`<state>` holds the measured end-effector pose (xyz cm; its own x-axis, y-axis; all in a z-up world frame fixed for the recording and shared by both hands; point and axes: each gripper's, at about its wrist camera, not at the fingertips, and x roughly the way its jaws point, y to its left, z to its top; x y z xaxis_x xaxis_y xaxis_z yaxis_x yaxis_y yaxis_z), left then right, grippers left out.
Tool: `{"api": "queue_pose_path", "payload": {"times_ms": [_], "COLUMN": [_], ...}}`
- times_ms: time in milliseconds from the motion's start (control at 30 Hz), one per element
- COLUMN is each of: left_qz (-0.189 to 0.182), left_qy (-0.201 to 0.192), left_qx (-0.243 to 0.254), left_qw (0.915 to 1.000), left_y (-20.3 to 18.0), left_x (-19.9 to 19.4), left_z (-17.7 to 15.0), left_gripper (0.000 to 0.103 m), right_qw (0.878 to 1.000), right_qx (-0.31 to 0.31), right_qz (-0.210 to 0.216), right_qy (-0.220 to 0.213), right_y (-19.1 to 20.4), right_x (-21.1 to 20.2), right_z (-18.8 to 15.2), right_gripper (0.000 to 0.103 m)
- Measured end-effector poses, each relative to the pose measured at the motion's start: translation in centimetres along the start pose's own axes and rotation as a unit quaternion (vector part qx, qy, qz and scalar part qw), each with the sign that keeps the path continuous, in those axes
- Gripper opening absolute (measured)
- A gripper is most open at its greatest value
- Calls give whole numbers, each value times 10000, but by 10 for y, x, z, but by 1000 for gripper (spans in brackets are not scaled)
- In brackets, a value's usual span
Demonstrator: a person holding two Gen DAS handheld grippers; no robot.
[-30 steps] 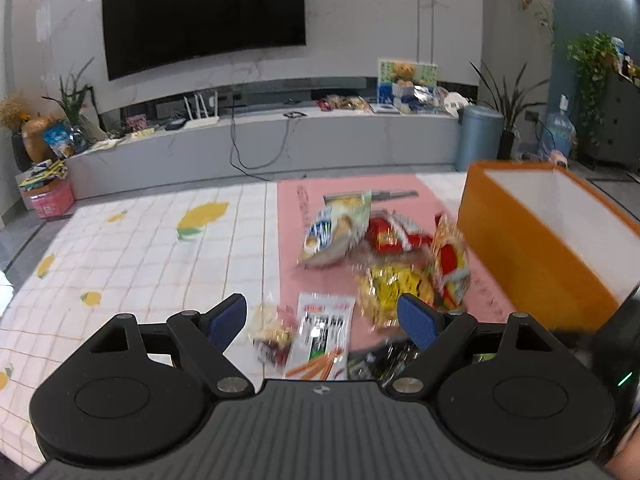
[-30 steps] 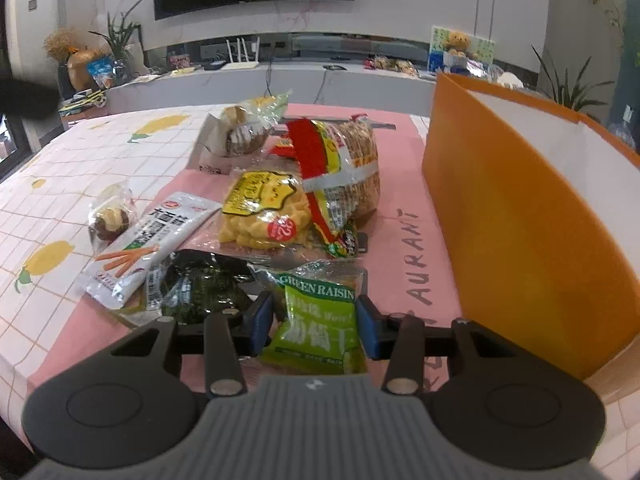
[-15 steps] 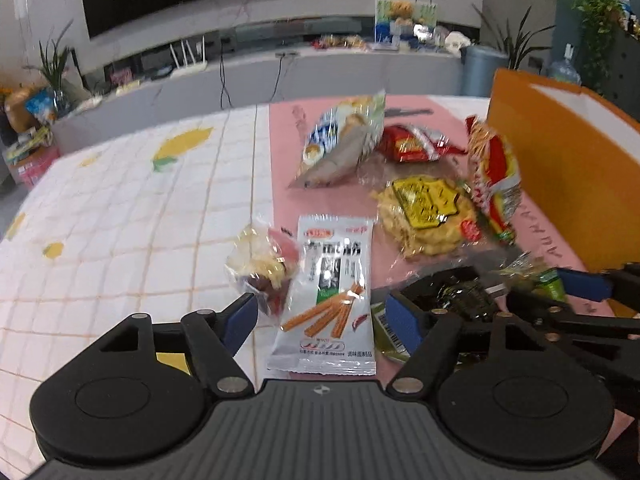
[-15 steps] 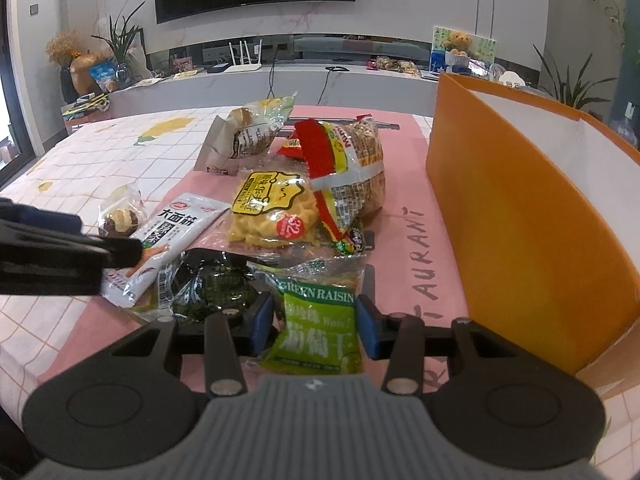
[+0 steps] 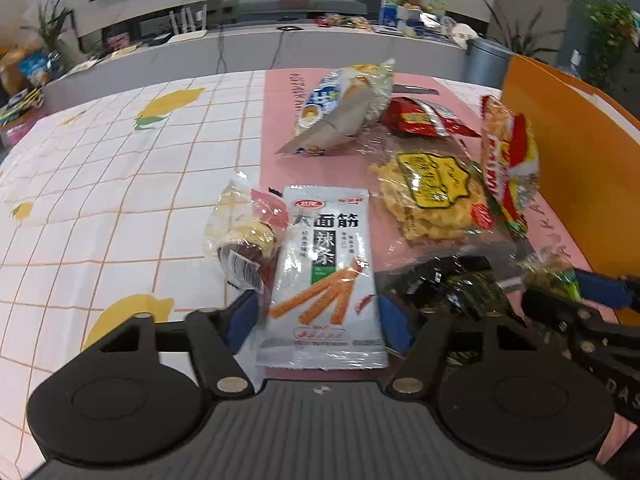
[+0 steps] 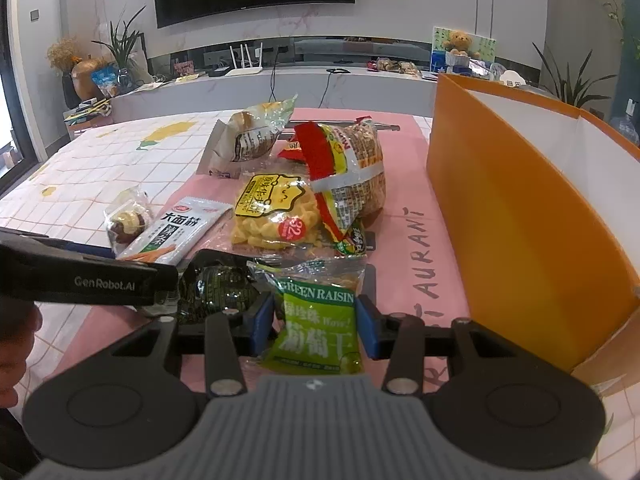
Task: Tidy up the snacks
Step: 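Grasp the white spicy-strip packet with the left tool while the right holds the raisin bag, then lift both held packets and carry them over the orange box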
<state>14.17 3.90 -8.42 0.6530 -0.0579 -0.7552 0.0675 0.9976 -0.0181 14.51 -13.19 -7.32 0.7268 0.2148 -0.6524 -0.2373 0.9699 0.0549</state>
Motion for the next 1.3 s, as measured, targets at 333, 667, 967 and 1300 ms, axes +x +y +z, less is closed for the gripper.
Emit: {"api": "queue_pose_path", "payload": {"times_ms": [333,667,967,1300], "left_qz": [-43,276,84,51], "left_qy": [322,349,45,-368], "left_qx": [182,77,33,203], "left_qw": [9993,9990,9999,9991], "left_y": [2,3,5,-2], "left_x": [-25,-15,-7,-47], "left_z": [-21,-13,-7,-2], "left_gripper": [61,93,57,54], "right_qw": [10000,10000,10000,9992], "right_qx": [-67,-58,-24,-77], "right_qz": [12,-20,-12,-28], "right_qy": [-48,-62,-79,-378], "right_y": [3,2,0,4], "right_x": [-3,-2,-2,-18], "right_z": [-1,-1,-2,6], "right_gripper": [43,43,43,41]}}
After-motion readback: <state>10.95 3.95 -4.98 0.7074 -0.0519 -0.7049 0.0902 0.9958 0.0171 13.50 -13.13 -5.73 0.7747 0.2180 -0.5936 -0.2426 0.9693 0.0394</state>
